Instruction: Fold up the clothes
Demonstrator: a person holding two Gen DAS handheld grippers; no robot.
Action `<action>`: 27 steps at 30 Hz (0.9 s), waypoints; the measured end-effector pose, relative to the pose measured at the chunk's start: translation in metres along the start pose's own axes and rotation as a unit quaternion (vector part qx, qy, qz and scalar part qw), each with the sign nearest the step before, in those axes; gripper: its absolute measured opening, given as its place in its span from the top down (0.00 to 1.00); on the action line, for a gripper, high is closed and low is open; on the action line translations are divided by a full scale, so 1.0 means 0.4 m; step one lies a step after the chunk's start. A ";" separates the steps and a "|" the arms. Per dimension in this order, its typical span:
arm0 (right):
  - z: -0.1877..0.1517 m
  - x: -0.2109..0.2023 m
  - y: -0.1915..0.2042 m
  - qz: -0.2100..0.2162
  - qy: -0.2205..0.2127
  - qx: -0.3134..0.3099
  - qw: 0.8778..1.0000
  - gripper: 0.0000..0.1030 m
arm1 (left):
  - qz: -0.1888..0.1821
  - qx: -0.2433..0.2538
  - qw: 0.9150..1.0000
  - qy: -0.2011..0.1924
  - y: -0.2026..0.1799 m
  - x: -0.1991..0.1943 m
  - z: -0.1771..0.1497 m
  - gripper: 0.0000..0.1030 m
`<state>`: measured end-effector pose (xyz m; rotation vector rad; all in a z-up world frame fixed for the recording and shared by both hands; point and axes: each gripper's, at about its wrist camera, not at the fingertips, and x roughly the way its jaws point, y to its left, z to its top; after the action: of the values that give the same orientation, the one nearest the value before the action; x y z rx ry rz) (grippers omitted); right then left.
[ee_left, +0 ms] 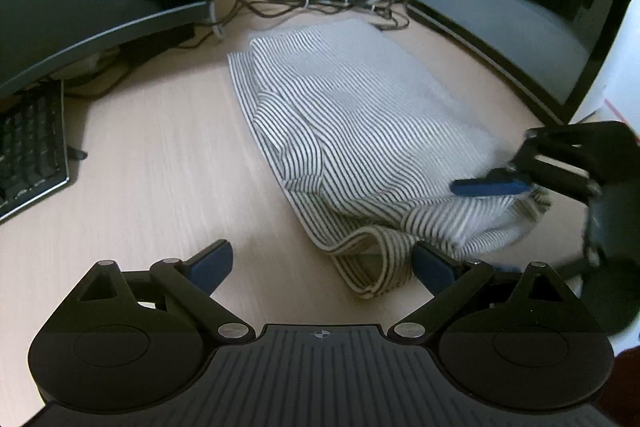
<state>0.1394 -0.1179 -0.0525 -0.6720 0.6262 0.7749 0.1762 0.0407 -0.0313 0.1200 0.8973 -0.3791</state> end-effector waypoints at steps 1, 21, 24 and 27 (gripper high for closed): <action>0.007 0.004 -0.031 0.017 0.005 0.046 0.999 0.51 | -0.006 -0.006 1.000 -0.004 0.009 -0.010 -0.002 0.03; -0.050 -0.043 -0.009 -0.055 -0.011 0.062 0.997 0.15 | -0.003 -0.037 0.999 0.030 0.012 0.081 0.044 0.03; -0.071 -0.017 0.025 -0.112 -0.018 0.018 0.993 0.08 | -0.011 -0.044 0.998 0.037 0.013 0.083 0.044 0.03; -0.065 0.011 0.034 -0.165 -0.020 -0.012 0.986 0.10 | -0.020 -0.055 0.997 0.042 0.019 0.078 0.041 0.03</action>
<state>0.1247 -0.1279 -0.0761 -0.7582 0.4542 0.4860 0.2085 0.0350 -0.0460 0.0169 1.0029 -0.3630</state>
